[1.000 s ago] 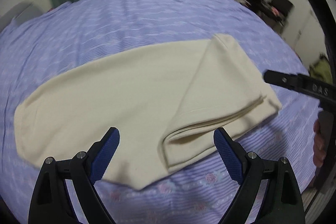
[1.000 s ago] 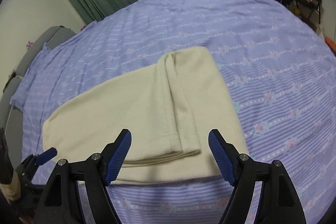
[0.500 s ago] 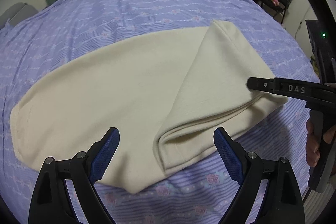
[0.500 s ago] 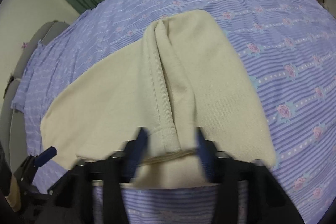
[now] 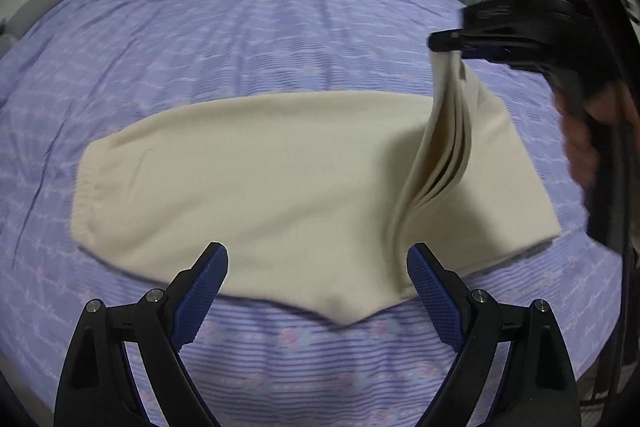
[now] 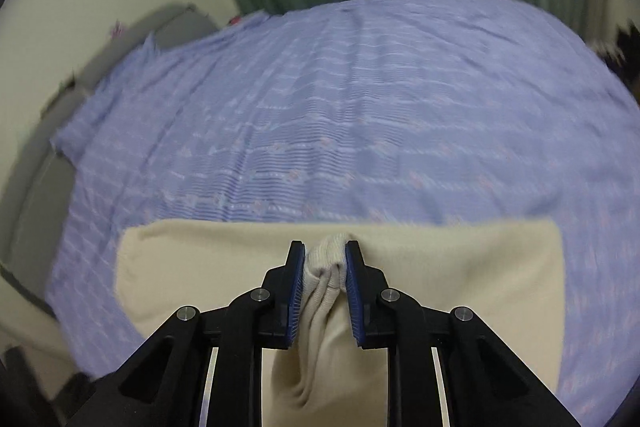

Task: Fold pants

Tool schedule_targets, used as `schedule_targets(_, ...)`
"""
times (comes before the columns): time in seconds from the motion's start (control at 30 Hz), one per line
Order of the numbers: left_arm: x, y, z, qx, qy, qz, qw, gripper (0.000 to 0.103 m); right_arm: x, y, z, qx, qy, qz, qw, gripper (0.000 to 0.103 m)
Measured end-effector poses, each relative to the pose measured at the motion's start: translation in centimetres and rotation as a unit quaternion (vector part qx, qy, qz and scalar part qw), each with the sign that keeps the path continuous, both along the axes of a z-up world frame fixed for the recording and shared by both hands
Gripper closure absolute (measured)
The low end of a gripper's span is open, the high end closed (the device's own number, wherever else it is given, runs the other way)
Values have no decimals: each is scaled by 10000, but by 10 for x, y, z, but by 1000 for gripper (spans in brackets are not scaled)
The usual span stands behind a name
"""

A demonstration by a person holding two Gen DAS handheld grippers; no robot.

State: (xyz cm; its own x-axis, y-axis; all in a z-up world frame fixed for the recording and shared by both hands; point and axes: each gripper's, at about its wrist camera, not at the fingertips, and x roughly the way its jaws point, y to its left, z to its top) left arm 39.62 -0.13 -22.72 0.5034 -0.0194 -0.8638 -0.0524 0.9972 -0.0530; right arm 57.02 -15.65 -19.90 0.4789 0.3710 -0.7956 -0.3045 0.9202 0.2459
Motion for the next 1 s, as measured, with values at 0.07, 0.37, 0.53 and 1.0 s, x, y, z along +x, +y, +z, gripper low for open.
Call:
schedule_targets(0.07,0,13,-3,0,30,167,9999,11,18,24,-13,-220,58,135,9996,82)
schedule_targets(0.37,-3,43,-5,72,-35,585,9983,11,23,49,-6,-20,-338,225,9992,42)
schedule_targets(0.53,-11,51,-4,84,-31,649,9978,11,-14,35,6,-422,-483,-2,9979,42)
schedule_targets(1.0,-59,61,-9,150,170,694,9973,11,-143,16,-51,-454,503,389,9969,48)
